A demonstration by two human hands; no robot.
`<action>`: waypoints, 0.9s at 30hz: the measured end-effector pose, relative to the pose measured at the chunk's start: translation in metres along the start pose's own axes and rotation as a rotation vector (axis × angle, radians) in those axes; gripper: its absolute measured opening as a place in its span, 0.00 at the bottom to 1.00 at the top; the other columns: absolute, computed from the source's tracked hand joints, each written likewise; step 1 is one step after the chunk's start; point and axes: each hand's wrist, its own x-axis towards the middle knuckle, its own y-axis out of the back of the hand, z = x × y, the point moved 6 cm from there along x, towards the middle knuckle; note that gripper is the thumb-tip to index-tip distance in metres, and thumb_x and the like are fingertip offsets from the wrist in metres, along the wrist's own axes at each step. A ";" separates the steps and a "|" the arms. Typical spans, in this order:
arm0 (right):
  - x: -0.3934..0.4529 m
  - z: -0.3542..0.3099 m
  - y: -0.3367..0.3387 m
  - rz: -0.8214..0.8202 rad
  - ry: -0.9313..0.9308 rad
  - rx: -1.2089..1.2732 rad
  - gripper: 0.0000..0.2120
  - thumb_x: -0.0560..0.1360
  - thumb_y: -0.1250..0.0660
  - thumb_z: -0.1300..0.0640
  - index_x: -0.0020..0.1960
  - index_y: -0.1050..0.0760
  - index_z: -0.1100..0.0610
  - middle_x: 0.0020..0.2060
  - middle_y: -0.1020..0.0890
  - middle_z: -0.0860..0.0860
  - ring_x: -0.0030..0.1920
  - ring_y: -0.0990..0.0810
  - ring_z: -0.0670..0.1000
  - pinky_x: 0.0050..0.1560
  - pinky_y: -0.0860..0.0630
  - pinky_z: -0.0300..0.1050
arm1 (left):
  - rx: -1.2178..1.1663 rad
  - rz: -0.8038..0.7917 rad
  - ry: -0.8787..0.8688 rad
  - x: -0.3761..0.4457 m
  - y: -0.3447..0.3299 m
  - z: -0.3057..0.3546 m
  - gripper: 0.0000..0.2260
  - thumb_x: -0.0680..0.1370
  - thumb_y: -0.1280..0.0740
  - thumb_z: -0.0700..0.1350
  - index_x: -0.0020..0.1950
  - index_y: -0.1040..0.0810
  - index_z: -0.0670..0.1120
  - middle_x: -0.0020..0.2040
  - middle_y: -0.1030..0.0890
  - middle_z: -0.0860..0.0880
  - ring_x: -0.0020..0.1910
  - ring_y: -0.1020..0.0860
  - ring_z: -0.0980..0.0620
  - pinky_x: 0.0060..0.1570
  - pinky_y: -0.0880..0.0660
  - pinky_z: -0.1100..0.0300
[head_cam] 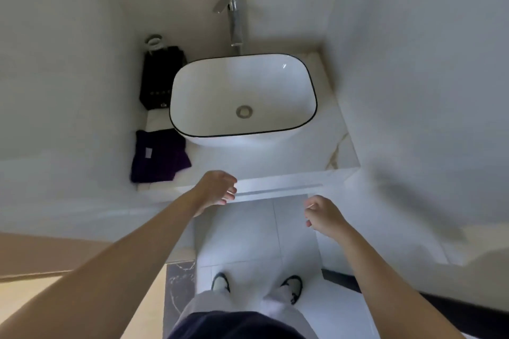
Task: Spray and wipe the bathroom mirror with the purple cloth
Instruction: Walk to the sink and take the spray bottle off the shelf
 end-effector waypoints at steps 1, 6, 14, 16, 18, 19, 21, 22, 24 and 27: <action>0.008 0.009 -0.001 -0.036 -0.015 -0.008 0.12 0.78 0.41 0.60 0.61 0.27 0.57 0.49 0.18 0.54 0.51 0.16 0.57 0.46 0.22 0.51 | 0.020 0.002 0.010 0.007 -0.008 -0.004 0.08 0.84 0.41 0.35 0.54 0.22 0.40 0.44 0.19 0.40 0.40 0.20 0.44 0.44 0.24 0.53; 0.032 0.054 -0.005 -0.119 -0.146 -0.029 0.20 0.79 0.39 0.58 0.71 0.30 0.59 0.60 0.20 0.59 0.60 0.20 0.58 0.54 0.27 0.47 | 0.139 -0.012 0.071 0.034 -0.054 -0.035 0.10 0.82 0.41 0.32 0.58 0.22 0.39 0.44 0.19 0.42 0.37 0.20 0.48 0.39 0.25 0.57; 0.084 0.123 -0.033 0.016 -0.336 0.262 0.21 0.73 0.38 0.56 0.65 0.25 0.59 0.51 0.17 0.56 0.55 0.16 0.60 0.55 0.20 0.53 | 0.392 -0.193 0.152 0.109 -0.117 -0.109 0.08 0.72 0.31 0.41 0.50 0.20 0.45 0.49 0.17 0.44 0.53 0.17 0.40 0.62 0.21 0.45; 0.105 0.143 -0.048 0.067 -0.320 0.360 0.15 0.76 0.36 0.59 0.62 0.23 0.55 0.50 0.17 0.51 0.52 0.15 0.55 0.59 0.19 0.57 | 0.532 -0.248 0.117 0.133 -0.128 -0.131 0.07 0.76 0.31 0.41 0.53 0.21 0.49 0.53 0.18 0.48 0.55 0.19 0.45 0.62 0.23 0.51; 0.127 0.159 -0.059 0.179 -0.301 0.470 0.10 0.74 0.33 0.58 0.55 0.21 0.50 0.48 0.16 0.53 0.46 0.14 0.53 0.54 0.19 0.57 | 0.636 -0.293 0.059 0.149 -0.136 -0.153 0.09 0.78 0.31 0.41 0.57 0.22 0.50 0.55 0.19 0.50 0.56 0.20 0.49 0.63 0.24 0.52; 0.137 0.167 -0.065 0.238 -0.296 0.539 0.08 0.74 0.32 0.59 0.52 0.21 0.49 0.48 0.15 0.54 0.44 0.14 0.52 0.51 0.19 0.55 | 0.676 -0.304 0.036 0.153 -0.138 -0.163 0.10 0.79 0.32 0.41 0.59 0.22 0.50 0.57 0.19 0.50 0.57 0.20 0.50 0.64 0.24 0.52; 0.153 0.181 -0.077 0.342 -0.299 0.673 0.09 0.77 0.33 0.63 0.50 0.22 0.49 0.47 0.16 0.55 0.42 0.14 0.51 0.46 0.21 0.50 | 0.748 -0.326 0.001 0.161 -0.140 -0.182 0.13 0.79 0.33 0.42 0.63 0.23 0.50 0.60 0.20 0.51 0.58 0.21 0.52 0.65 0.25 0.52; 0.160 0.189 -0.082 0.380 -0.302 0.701 0.10 0.78 0.34 0.64 0.51 0.22 0.50 0.48 0.16 0.55 0.44 0.14 0.51 0.46 0.21 0.49 | 0.770 -0.332 -0.002 0.166 -0.142 -0.192 0.15 0.79 0.34 0.42 0.66 0.24 0.50 0.61 0.21 0.52 0.59 0.22 0.53 0.66 0.25 0.52; 0.175 0.201 -0.093 0.428 -0.280 0.724 0.10 0.79 0.34 0.63 0.55 0.21 0.51 0.51 0.15 0.54 0.46 0.14 0.51 0.50 0.18 0.51 | 0.774 -0.322 -0.023 0.182 -0.147 -0.204 0.18 0.79 0.34 0.40 0.69 0.25 0.51 0.63 0.22 0.53 0.61 0.23 0.54 0.66 0.26 0.53; 0.195 0.214 -0.114 0.473 -0.253 0.714 0.11 0.79 0.34 0.62 0.56 0.21 0.49 0.49 0.14 0.47 0.49 0.13 0.52 0.55 0.18 0.59 | 0.700 -0.278 -0.063 0.216 -0.160 -0.212 0.20 0.78 0.36 0.36 0.67 0.27 0.54 0.62 0.23 0.54 0.60 0.24 0.57 0.65 0.28 0.59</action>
